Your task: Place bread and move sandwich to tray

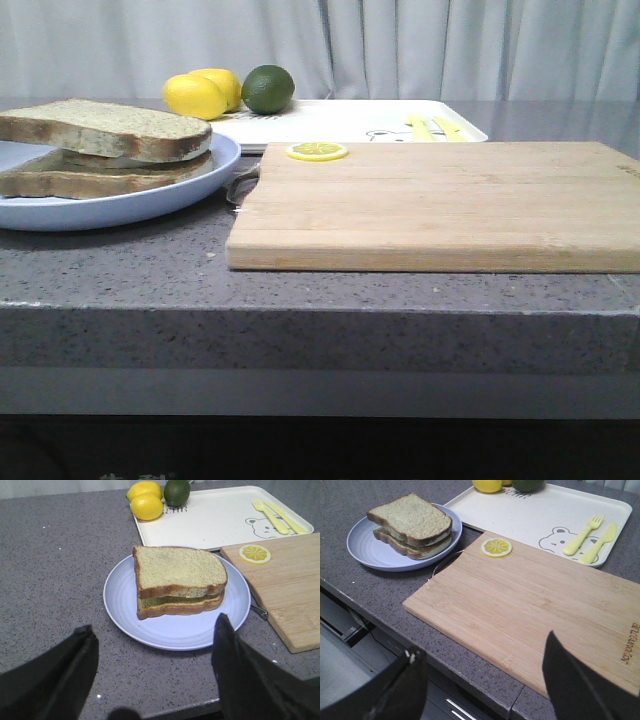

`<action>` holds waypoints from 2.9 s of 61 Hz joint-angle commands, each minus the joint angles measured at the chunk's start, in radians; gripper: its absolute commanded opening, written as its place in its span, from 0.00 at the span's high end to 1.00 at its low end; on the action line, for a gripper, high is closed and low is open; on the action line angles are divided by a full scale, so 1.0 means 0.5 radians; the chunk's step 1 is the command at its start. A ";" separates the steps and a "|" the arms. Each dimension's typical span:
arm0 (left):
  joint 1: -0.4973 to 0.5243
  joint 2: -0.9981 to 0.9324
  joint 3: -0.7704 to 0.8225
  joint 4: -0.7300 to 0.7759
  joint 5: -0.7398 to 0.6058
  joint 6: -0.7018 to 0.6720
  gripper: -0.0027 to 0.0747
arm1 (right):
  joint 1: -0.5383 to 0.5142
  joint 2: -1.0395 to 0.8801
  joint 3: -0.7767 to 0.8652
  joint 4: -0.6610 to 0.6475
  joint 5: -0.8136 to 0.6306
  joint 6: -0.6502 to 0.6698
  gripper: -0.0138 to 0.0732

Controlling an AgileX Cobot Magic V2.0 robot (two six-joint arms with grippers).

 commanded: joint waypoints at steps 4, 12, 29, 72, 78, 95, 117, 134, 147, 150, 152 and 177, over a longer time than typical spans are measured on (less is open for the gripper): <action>-0.020 0.033 -0.012 -0.009 -0.118 -0.003 0.35 | -0.014 0.007 -0.043 0.022 -0.138 -0.004 0.26; -0.020 0.136 -0.043 -0.009 -0.098 -0.003 0.35 | -0.014 0.007 -0.043 0.022 -0.138 -0.004 0.26; -0.020 0.666 -0.310 -0.006 0.103 -0.003 0.35 | -0.014 0.007 -0.043 0.022 -0.138 -0.004 0.26; 0.547 1.748 -1.105 -0.150 0.380 0.040 0.35 | -0.014 0.007 -0.043 0.022 -0.138 -0.004 0.26; 0.680 1.866 -1.145 -0.391 0.385 0.185 0.35 | -0.014 0.007 -0.043 0.022 -0.138 -0.004 0.26; 0.833 2.118 -1.150 -0.949 0.432 0.469 0.35 | -0.014 0.007 -0.043 0.022 -0.138 -0.004 0.26; 0.833 2.353 -1.150 -1.045 0.424 0.472 0.43 | -0.014 0.007 -0.043 0.022 -0.138 -0.004 0.26; 0.824 2.426 -1.150 -1.145 0.427 0.540 0.71 | -0.014 0.007 -0.043 0.022 -0.138 -0.004 0.26; 0.824 2.426 -1.154 -1.161 0.440 0.571 0.92 | -0.014 0.007 -0.043 0.022 -0.138 -0.004 0.26; 0.824 2.426 -1.163 -1.161 0.462 0.571 0.95 | -0.014 0.007 -0.043 0.022 -0.138 -0.004 0.26; 0.824 2.426 -1.171 -1.161 0.467 0.577 0.98 | -0.014 0.007 -0.043 0.022 -0.138 -0.004 0.26; 0.816 2.418 -1.593 -1.488 0.687 0.608 0.99 | -0.014 0.007 -0.043 0.022 -0.138 -0.004 0.26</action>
